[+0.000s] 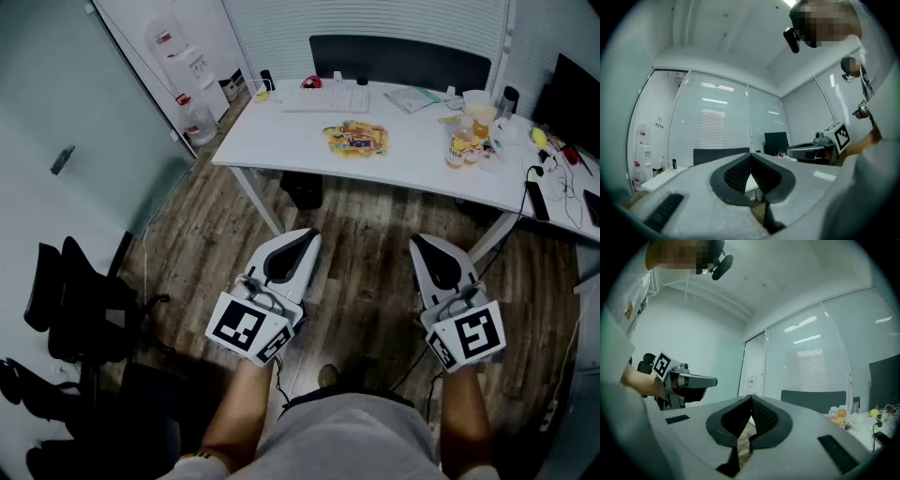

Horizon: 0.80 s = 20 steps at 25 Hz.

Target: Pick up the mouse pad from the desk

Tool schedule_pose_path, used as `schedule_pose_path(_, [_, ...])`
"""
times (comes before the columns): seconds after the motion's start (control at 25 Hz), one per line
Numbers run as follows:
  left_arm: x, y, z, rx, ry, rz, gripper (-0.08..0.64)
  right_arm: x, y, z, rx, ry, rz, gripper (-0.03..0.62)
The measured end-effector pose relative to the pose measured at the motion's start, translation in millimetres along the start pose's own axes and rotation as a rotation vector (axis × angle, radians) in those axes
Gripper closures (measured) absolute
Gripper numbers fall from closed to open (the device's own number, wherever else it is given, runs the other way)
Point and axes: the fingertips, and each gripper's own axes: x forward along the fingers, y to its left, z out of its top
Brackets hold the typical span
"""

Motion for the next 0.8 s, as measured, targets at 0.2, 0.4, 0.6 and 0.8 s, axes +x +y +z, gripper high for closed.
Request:
schedule_pose_path(0.2, [-1,-1,-2,0.004,0.002,0.003,0.545,-1,0,-3,0.0,-0.001,0.0,0.58])
schedule_pose_path(0.4, [-4,0,-2,0.006,0.004,0.007,0.545,-1,2,0,0.01,-0.016,0.007,0.581])
schedule_pose_path(0.6, [-6,3,-1,0.003,0.002,0.011,0.545,1,4,3,0.02,-0.025,0.015,0.58])
schedule_pose_path(0.8, [-10,7,-4,-0.008,0.0,0.016,0.545,3,7,2,0.018,-0.016,0.013,0.58])
